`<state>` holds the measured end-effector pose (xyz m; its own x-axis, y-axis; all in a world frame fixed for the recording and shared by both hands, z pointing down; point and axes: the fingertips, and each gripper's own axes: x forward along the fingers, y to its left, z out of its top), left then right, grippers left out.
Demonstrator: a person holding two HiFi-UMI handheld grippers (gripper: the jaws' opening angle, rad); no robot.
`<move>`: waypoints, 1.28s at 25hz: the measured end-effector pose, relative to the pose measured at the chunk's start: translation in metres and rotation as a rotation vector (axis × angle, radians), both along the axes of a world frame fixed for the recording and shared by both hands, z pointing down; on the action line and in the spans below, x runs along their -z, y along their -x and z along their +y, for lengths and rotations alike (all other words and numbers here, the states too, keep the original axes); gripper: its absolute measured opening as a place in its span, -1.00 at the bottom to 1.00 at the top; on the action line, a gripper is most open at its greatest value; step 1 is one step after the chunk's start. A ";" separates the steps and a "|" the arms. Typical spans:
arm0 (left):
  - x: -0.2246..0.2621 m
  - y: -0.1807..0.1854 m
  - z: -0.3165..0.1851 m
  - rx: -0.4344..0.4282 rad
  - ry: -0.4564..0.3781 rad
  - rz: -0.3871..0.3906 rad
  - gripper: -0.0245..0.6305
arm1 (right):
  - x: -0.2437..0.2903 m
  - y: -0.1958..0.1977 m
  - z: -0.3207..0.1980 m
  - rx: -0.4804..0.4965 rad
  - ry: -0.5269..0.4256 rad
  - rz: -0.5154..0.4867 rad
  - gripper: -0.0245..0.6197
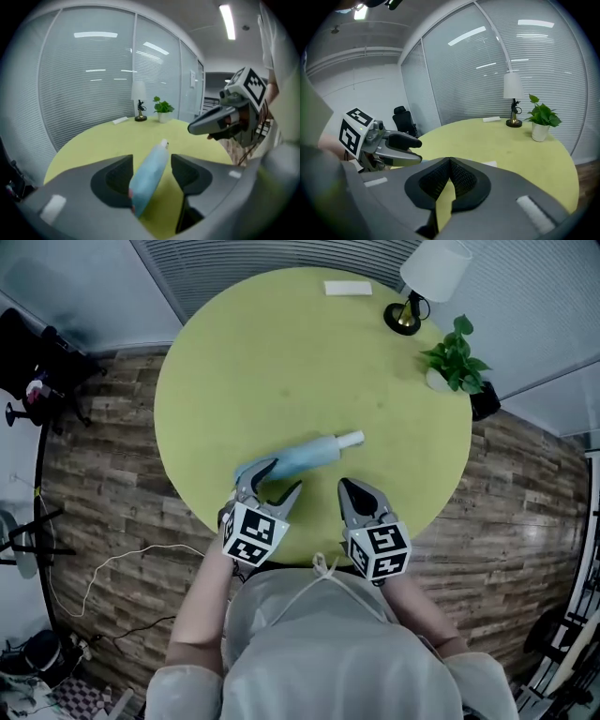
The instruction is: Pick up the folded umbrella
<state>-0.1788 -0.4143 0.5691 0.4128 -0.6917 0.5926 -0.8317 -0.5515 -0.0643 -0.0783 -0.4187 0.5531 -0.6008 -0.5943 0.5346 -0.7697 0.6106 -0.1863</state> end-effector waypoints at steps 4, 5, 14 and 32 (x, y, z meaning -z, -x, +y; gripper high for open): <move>-0.032 -0.001 -0.018 -0.152 0.091 -0.069 0.12 | -0.017 0.004 -0.011 -0.043 0.031 0.016 -0.92; -0.039 0.000 -0.021 -0.179 0.115 -0.088 0.16 | -0.021 0.004 -0.014 -0.053 0.039 0.020 -0.92; -0.104 -0.014 -0.043 -0.369 0.303 -0.249 0.23 | -0.043 0.000 -0.021 -0.118 0.075 0.049 -0.92; -0.152 -0.018 -0.037 -0.495 0.475 -0.343 0.16 | -0.054 -0.015 -0.016 -0.176 0.096 0.065 -0.92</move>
<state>-0.1605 -0.4510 0.7211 0.3473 -0.1135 0.9309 -0.4571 -0.8872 0.0624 -0.0634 -0.4345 0.6072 -0.4550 -0.6315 0.6278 -0.8751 0.4476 -0.1840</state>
